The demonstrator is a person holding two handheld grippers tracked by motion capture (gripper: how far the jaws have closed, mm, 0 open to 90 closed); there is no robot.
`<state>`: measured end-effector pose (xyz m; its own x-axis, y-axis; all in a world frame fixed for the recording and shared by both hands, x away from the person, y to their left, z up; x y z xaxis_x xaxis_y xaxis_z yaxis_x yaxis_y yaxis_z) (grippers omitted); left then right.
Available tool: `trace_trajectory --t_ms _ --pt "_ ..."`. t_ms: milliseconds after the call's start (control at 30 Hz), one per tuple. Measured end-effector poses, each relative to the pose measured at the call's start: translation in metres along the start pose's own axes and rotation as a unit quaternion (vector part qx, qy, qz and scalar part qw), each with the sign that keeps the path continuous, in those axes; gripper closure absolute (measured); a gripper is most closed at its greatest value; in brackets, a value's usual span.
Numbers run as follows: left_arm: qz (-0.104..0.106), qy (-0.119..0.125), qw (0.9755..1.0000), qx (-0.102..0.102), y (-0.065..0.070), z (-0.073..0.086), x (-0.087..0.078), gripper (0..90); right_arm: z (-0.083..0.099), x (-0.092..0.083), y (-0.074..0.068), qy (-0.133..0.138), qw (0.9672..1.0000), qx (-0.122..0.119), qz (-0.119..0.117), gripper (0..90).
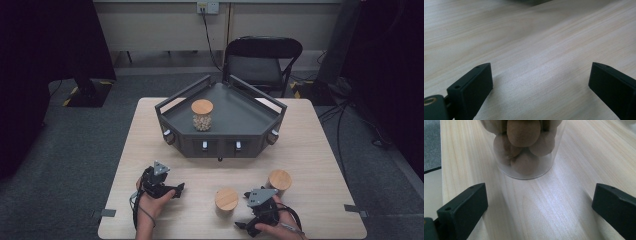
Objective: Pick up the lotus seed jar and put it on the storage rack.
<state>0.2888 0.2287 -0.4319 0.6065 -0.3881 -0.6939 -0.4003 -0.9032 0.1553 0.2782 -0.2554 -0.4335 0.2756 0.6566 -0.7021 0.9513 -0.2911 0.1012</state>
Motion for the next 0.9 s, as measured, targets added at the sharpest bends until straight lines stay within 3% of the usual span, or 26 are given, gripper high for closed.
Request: trace_trajectory --t_ms 300,433,500,633,900 --pt "-0.002 -0.004 0.9999 0.010 0.001 0.004 0.001 4.1 -0.001 0.000 0.000 0.000 1.0000 0.001 0.001 0.0" --pt "-0.004 -0.006 0.9998 0.021 0.002 0.006 0.001 1.6 -0.001 0.001 0.000 0.000 1.0000 0.001 0.002 0.0" --pt "-0.003 -0.004 0.9993 0.036 0.002 0.009 0.001 0.0 -0.001 0.001 0.000 -0.001 1.0000 0.002 0.001 0.0" --pt "0.000 0.007 0.9993 0.037 0.001 0.014 0.000 0.0 -0.002 0.002 0.001 0.000 1.0000 0.001 0.001 0.0" --pt "-0.002 0.008 0.9993 0.036 0.001 0.015 0.000 0.0 -0.002 0.002 0.001 0.000 1.0000 0.000 0.000 0.0"
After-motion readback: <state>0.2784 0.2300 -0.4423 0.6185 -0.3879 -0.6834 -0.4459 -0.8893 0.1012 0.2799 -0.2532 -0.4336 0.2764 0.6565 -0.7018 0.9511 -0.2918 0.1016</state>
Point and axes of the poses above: each handheld gripper's, and its own axes: x roughly forward along the jaws, z roughly out of its underside, y roughly to its right, the point moved 2 cm from there along x, roughly forward along the jaws, and after that the axes turned 7 degrees about -x, right-handed, at the moved point
